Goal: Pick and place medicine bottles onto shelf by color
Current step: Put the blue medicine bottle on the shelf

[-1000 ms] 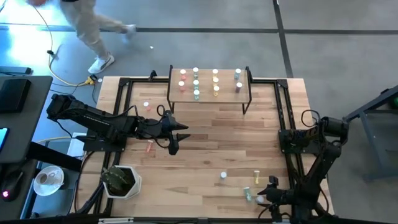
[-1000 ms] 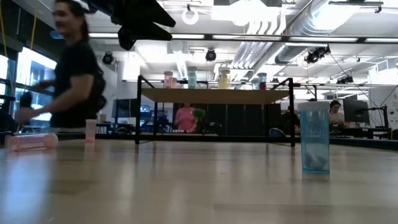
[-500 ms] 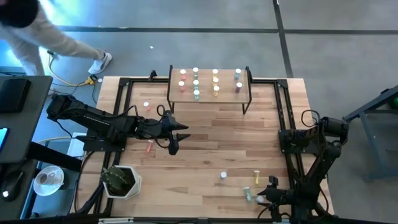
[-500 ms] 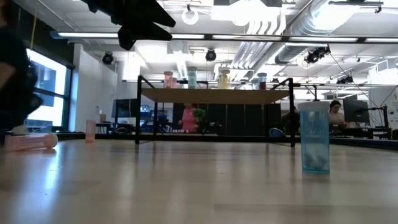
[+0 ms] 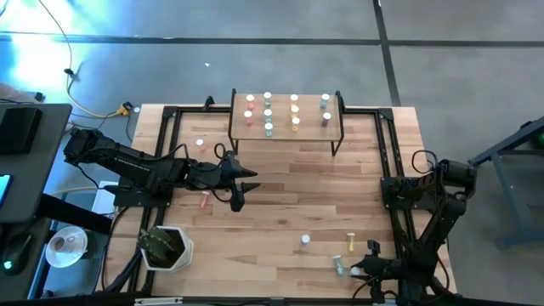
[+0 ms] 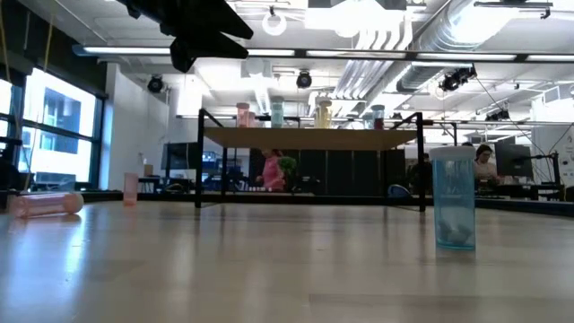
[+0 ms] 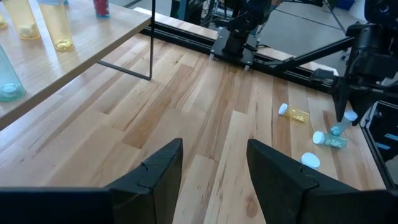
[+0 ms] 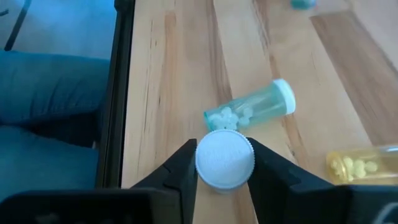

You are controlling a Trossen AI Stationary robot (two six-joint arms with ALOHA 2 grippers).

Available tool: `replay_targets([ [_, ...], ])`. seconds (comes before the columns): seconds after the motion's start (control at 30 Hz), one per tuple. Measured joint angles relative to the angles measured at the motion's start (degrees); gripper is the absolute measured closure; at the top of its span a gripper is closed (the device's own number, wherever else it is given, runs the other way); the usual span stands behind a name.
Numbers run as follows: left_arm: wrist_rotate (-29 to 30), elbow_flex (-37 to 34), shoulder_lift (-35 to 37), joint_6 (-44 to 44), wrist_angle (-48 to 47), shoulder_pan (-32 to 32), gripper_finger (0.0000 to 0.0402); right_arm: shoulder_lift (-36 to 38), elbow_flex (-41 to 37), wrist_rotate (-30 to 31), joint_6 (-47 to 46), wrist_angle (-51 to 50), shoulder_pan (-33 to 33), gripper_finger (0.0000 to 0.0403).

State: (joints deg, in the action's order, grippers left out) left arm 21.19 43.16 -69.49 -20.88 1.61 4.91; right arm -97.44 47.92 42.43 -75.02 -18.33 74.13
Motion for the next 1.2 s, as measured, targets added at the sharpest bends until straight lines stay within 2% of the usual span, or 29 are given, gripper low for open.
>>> replay_targets([
  [0.13, 0.0, 0.0, 0.0, 0.0, 0.02, 0.0, 0.0231, 1.21, 0.0, 3.67, 0.02, -0.06, 0.0, 0.0297],
  [0.43, 0.0, 0.0, 0.0, 1.98, 0.02, 0.0, 0.0231, 8.74, 0.0, 18.33, 2.46, -3.95, -1.5, 0.0296],
  [0.63, 0.0, 0.0, 0.0, 5.56, 0.02, 0.0, 0.0231, 16.35, 0.0, 25.75, 11.73, -5.39, -5.94, 0.0295],
  [0.93, 0.68, 0.0, 0.0, 12.5, 0.02, 0.0, 0.0231, 31.75, 0.0, 30.72, 30.36, -5.61, -18.44, 0.0295],
  [1.2, 1.52, 0.0, 0.0, 25.54, 1.64, 0.0, 0.0232, 47.15, 0.0, 30.86, 47.35, -5.52, -34.25, 0.0295],
])
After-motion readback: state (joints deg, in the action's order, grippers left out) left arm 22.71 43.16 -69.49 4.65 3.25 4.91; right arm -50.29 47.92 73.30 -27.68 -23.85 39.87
